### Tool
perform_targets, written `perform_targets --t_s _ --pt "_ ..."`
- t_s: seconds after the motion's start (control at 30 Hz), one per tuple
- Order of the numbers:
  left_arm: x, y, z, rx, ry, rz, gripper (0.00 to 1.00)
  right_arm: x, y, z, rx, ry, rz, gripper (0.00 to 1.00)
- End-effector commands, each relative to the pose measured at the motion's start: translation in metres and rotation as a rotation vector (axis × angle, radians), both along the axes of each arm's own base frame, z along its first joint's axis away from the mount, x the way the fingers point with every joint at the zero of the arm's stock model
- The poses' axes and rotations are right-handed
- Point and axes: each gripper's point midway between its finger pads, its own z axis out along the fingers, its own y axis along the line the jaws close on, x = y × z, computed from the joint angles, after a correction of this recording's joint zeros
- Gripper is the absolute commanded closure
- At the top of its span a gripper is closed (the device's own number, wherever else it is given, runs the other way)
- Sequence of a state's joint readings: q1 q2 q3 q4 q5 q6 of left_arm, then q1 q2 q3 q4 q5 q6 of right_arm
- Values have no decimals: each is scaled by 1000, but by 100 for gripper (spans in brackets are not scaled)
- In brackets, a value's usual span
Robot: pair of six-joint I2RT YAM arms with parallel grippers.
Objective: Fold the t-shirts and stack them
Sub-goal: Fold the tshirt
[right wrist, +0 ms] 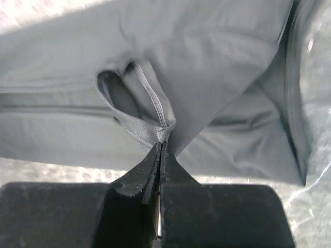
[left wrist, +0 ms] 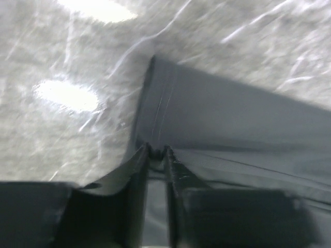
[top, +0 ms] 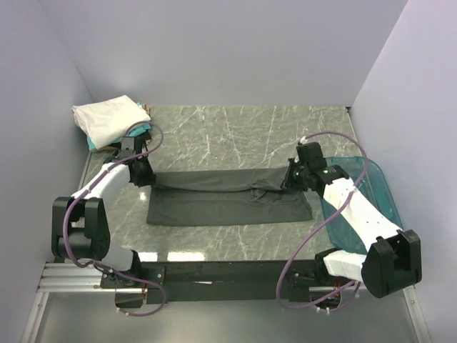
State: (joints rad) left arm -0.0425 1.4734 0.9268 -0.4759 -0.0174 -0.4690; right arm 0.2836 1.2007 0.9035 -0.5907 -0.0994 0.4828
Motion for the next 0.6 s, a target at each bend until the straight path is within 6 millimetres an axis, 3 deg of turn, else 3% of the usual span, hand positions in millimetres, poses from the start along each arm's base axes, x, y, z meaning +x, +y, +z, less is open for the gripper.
perform_targets --t_s 0.0,0.03,0.13,0.17,0.2,0.27,0.4,0.53,0.57 --pt "-9 14 12 49 -11 69 69 -17 3 -10 -54 24 1 100" --pt "-13 16 13 53 -4 84 58 -24 3 -17 -65 44 -6 100" --pt "-22 20 24 58 -17 133 36 -41 -2 -32 -111 98 -42 98" --pt "-23 20 27 50 -22 148 33 -45 -4 -35 -119 111 -47 93" --pt "-24 19 36 42 -49 153 33 -50 -6 -37 -131 128 -49 79" --pt "-23 15 44 16 -69 156 32 -56 -3 -37 -144 133 -31 66" --pt "-9 6 57 -34 -116 146 32 -46 2 -25 -154 103 -4 59" --pt "8 -4 56 -69 -115 126 32 -11 23 -1 -114 19 58 57" --pt "11 -7 54 -77 -111 121 32 -3 29 -8 -115 40 74 57"
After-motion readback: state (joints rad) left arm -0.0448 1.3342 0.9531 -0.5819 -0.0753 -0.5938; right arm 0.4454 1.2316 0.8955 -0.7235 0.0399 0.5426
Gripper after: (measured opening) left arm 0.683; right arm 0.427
